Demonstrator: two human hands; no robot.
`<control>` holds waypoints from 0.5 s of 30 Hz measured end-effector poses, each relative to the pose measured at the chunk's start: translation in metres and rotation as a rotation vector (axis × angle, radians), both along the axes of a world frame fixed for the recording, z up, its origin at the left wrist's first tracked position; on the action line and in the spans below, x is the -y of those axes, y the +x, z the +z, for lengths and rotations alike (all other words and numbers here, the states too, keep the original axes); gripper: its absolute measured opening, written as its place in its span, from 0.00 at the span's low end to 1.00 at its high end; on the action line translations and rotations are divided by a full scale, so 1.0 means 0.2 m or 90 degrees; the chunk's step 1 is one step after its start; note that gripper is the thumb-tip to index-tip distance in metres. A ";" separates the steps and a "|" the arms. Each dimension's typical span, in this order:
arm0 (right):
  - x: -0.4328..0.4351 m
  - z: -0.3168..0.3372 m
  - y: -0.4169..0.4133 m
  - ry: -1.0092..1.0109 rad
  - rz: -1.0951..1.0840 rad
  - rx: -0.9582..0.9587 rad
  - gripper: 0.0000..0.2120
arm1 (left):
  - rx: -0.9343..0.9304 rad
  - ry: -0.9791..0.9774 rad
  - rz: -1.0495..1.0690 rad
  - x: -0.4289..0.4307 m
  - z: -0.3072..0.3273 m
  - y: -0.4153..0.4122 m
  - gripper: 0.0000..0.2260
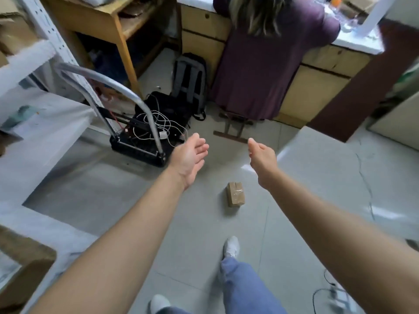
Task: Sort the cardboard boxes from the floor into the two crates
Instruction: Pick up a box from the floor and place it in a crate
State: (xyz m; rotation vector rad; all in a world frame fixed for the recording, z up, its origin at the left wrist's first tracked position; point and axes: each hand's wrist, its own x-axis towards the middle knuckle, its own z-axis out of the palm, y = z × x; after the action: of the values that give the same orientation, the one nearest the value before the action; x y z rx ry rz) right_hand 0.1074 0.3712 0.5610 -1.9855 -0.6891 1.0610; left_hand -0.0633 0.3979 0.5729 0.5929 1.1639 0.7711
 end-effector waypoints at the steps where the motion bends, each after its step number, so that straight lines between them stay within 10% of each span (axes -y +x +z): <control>1: -0.04 -0.06 0.10 -0.021 -0.001 -0.005 0.15 | -0.004 -0.021 -0.013 -0.05 -0.06 0.11 0.16; 15: -0.27 -1.38 0.93 -0.306 -0.210 -0.236 0.24 | -0.132 -0.237 -0.100 -0.56 -1.29 1.03 0.18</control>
State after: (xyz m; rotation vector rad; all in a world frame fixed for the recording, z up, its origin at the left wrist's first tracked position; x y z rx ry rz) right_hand 0.2932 0.4258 0.2843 -2.1066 0.1043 1.4250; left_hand 0.1434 0.5096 0.3139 0.4515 1.3919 0.3504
